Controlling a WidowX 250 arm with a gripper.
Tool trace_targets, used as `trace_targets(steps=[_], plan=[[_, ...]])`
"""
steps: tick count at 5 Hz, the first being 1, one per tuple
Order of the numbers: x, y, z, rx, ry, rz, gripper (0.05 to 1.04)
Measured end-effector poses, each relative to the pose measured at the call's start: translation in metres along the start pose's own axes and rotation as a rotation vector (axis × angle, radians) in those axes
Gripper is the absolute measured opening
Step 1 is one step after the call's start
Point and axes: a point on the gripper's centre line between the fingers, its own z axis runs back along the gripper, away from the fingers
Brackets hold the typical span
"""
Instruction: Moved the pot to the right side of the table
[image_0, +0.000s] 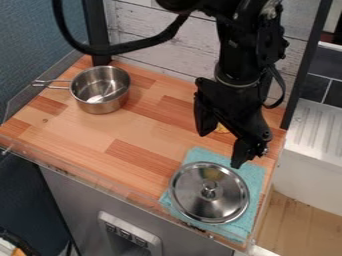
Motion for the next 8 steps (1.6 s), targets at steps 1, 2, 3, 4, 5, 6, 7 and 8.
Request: trace_targets(steps=[1, 2, 3, 4, 5, 6, 7, 8], plan=[[-0.002, -0.001, -0.007, -0.004, 0.024, -0.002, 1.002], [-0.011, 0.035, -0.01, 0.01, 0.032, 0.098, 1.001], [-0.024, 0.071, -0.02, 0.016, 0.061, 0.198, 1.001], [-0.026, 0.108, -0.024, 0.045, 0.069, 0.264, 1.001], [-0.026, 0.139, -0.026, 0.062, 0.071, 0.316, 1.001], [-0.025, 0.163, -0.032, 0.076, 0.085, 0.366, 1.001], [-0.022, 0.181, -0.042, 0.089, 0.112, 0.418, 1.001], [-0.025, 0.197, -0.052, 0.094, 0.136, 0.476, 1.001]])
